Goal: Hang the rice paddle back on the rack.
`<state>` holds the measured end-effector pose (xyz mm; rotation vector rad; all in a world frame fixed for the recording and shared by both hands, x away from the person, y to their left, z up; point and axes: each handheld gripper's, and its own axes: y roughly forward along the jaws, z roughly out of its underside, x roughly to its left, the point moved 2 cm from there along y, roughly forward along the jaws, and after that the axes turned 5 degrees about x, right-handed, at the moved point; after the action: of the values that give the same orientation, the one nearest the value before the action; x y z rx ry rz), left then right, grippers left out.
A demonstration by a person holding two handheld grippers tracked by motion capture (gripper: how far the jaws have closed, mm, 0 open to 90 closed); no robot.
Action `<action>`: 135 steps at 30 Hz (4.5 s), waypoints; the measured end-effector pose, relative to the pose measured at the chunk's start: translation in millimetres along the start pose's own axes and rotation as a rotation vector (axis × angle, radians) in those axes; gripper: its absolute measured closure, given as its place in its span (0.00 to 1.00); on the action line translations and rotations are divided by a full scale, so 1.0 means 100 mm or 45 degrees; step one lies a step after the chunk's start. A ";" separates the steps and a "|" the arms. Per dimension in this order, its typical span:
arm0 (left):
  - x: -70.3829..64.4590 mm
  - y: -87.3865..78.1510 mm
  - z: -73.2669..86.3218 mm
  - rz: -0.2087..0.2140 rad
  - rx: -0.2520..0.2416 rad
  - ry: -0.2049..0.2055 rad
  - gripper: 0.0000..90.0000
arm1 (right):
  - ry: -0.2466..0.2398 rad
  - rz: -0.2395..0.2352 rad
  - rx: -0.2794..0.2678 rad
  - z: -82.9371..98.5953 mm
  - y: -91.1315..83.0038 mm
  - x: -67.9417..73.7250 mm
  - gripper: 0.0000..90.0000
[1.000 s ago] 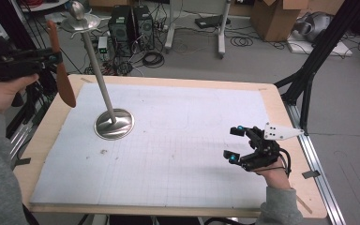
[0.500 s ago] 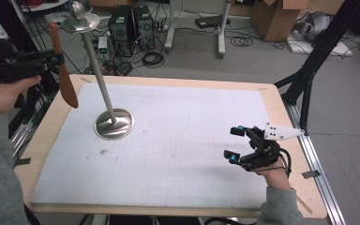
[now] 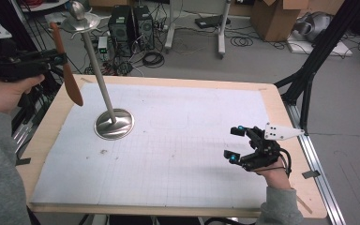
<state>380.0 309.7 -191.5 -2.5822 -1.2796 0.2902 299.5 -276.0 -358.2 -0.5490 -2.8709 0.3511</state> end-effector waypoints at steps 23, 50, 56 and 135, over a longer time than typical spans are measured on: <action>-0.09 -0.08 0.10 -0.039 0.022 0.146 0.49 | -0.014 0.025 -0.037 -0.04 -0.11 0.04 0.09; -0.24 -0.10 0.61 0.026 0.085 0.201 0.21 | -0.025 0.028 -0.026 -0.05 -0.10 0.05 0.09; -0.29 -0.08 0.72 0.031 0.063 0.201 0.20 | -0.020 0.026 -0.015 -0.04 -0.09 0.06 0.09; -0.84 0.25 2.07 0.008 0.028 0.117 0.20 | -0.012 0.072 0.010 0.03 0.03 0.00 0.09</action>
<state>290.1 254.8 -390.3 -2.5502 -1.2295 0.1829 299.8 -273.7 -362.1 -0.6301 -2.8662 0.3747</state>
